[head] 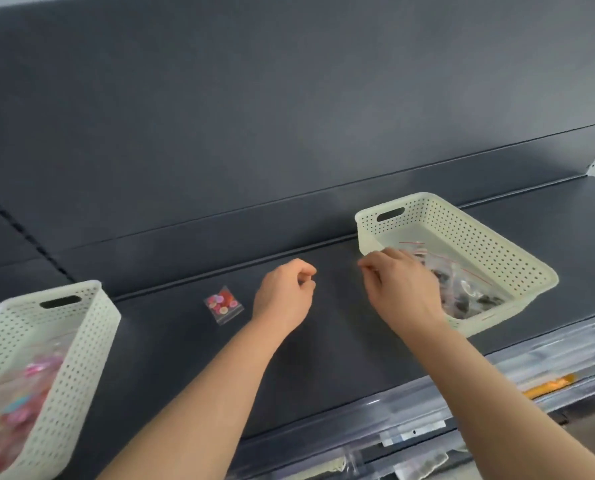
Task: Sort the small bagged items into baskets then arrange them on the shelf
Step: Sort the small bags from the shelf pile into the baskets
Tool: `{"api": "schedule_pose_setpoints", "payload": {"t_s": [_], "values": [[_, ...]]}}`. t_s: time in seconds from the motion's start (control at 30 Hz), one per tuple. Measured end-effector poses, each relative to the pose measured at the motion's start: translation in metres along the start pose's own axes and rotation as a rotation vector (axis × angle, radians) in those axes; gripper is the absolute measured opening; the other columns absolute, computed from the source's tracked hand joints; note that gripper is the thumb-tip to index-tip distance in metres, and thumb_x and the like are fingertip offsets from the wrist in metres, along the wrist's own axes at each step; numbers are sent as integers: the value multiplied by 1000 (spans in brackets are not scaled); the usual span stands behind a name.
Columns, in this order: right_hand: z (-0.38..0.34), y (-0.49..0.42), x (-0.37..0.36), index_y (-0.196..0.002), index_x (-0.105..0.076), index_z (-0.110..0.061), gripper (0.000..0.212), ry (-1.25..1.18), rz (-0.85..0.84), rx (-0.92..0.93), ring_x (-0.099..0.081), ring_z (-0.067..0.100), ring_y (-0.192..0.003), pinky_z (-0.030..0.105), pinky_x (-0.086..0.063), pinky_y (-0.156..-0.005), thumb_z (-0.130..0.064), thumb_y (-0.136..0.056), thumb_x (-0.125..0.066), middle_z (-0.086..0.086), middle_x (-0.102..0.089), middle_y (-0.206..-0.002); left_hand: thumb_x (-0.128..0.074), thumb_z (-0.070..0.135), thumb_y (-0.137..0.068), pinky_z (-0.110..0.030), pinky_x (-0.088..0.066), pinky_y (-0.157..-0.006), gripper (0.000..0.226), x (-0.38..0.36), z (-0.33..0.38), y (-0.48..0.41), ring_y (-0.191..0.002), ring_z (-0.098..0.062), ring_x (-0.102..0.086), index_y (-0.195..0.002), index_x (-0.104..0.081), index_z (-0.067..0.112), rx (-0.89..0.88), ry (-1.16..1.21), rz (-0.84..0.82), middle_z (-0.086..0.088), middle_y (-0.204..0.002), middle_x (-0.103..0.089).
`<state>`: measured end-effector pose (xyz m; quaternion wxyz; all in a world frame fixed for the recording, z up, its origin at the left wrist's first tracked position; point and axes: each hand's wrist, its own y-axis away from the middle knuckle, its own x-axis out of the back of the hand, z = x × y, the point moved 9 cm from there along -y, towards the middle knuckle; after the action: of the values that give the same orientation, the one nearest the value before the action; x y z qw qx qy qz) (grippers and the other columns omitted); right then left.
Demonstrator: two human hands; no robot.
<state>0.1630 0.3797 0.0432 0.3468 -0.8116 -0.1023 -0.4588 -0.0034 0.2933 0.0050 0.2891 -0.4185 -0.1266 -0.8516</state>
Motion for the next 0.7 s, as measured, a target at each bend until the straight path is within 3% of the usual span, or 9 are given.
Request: {"api": "schedule_pose_setpoints", "payload": {"t_s": [0.07,0.23,0.4,0.47,0.6,0.7], "values": [[-31,2,-24,-93,-72,-26,14,-52,-76,67,-61,22,-85,28,-41,-55,-20,-87,-61,-5,-66,-86,-55,25,-97,-20,-46,-76,19,25,-35,12,-99,-8,-60,-112,-64,34,70,-38,51,17,-112,-66],[-115,13,-82,-100,-69,-28,17,-176,-250,209,-60,14,-93,26,-43,-60,-24,-93,-53,-9,-65,-93,-57,21,-95,-33,-52,-86,21,106,-110,50,-102,-11,-63,-111,-66,29,217,-98,231,14,-110,-69],[-182,17,-126,-108,-66,-28,26,-137,-391,329,-56,17,-98,27,-43,-62,-19,-95,-46,-6,-62,-99,-57,19,-96,-30,-47,-86,24,177,-168,96,-109,-15,-61,-117,-66,25,341,-259,379,8,-116,-69],[-197,16,-140,-113,-65,-26,25,-105,-415,333,-53,19,-102,28,-42,-64,-20,-95,-47,-4,-61,-103,-56,19,-96,-31,-45,-85,26,196,-180,112,-113,-17,-59,-120,-65,24,366,-358,403,7,-119,-67],[-210,17,-162,-125,-55,-20,33,26,-454,303,-49,23,-112,34,-41,-83,-34,-96,-47,0,-57,-120,-58,24,-95,-37,-51,-81,21,216,-199,141,-103,-20,-61,-114,-67,24,373,-436,431,4,-109,-70],[-209,17,-173,-126,-52,-16,35,90,-485,255,-51,25,-111,34,-40,-83,-35,-96,-49,4,-54,-121,-56,28,-96,-38,-53,-72,17,226,-216,160,-97,-20,-61,-108,-68,28,416,-474,423,6,-106,-70]]}}
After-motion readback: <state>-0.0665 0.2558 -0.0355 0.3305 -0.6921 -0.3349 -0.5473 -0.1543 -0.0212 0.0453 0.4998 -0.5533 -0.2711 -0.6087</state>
